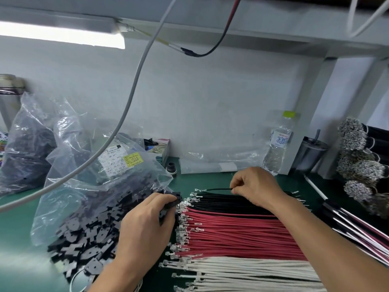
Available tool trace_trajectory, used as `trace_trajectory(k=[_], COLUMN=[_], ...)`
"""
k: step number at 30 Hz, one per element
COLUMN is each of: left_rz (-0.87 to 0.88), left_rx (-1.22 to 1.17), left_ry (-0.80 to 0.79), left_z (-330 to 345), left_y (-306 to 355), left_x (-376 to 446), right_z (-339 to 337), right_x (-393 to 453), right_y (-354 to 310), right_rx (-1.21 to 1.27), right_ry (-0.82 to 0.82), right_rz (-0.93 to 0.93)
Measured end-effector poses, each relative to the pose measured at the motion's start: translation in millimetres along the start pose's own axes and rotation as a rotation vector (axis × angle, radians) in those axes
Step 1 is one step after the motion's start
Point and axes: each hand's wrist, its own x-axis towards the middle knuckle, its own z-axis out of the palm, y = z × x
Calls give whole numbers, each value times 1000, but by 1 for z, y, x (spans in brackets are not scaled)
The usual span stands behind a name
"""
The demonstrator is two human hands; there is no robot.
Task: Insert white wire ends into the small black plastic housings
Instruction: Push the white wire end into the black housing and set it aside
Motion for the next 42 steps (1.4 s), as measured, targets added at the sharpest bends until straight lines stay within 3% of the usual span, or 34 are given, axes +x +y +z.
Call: trace_trajectory(k=[4, 7, 9, 19, 25, 36, 42], left_rz=[-72, -281, -419, -478, -461, -449, -405], left_rx=[-258, -634, -845, -981, -944, -891, -844], left_ry=[38, 15, -41, -251, -258, -272, -280], left_z=[1, -3, -8, -8, -9, -6, -6], left_y=[3, 9, 12, 25, 27, 21, 22], left_x=[-2, -1, 0, -7, -7, -9, -9], right_z=[-13, -26, -26, 23, 23, 22, 25], right_x=[-10, -32, -53, -111, -111, -108, -109], right_y=[-7, -20, -30, -34, -32, -21, -24], right_rx=[111, 204, 176, 124, 61, 167, 166], right_ry=[235, 580, 685, 502, 526, 657, 604], right_rz=[-96, -294, -410, -479, -486, -424, -438])
